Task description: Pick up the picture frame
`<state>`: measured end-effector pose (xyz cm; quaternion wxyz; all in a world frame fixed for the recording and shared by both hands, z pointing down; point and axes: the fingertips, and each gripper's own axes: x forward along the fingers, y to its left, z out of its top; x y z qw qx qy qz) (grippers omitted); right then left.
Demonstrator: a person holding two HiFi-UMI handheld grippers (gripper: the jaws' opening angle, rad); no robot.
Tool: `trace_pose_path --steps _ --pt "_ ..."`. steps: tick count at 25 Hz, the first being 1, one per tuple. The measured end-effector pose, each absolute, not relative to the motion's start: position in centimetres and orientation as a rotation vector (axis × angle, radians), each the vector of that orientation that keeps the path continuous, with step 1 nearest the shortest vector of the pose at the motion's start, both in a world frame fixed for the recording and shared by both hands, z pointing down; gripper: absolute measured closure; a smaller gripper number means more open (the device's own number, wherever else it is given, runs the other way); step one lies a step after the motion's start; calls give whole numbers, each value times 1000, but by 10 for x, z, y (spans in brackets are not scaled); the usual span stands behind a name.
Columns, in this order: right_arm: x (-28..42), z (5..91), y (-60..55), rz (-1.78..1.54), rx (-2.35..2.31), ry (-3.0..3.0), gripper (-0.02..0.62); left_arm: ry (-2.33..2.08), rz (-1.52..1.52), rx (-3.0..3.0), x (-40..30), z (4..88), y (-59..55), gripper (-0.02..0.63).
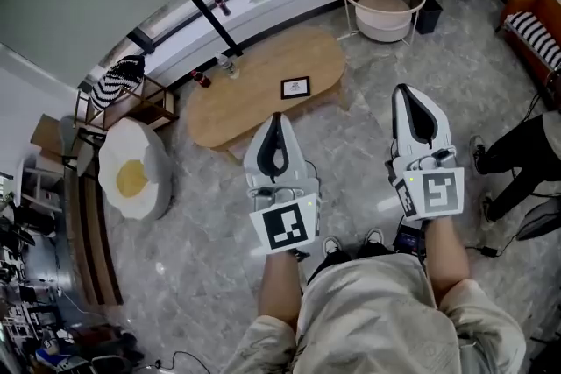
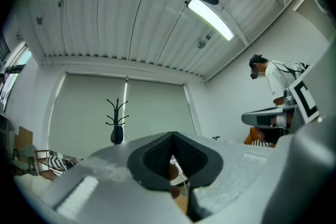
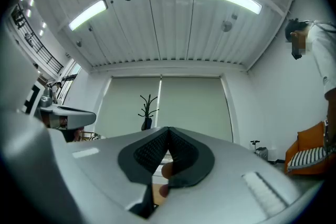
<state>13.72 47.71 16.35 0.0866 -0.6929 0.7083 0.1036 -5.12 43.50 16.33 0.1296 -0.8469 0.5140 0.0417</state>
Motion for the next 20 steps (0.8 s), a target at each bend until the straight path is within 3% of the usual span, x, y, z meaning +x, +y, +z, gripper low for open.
trace_pose_path --steps 10,20 --pt "188 182 480 241 -2043 2140 594 1545 79 -2448 -8 176 440 601" --pt "180 196 454 199 -2017 2174 594 1602 57 -2435 -20 188 422 601"
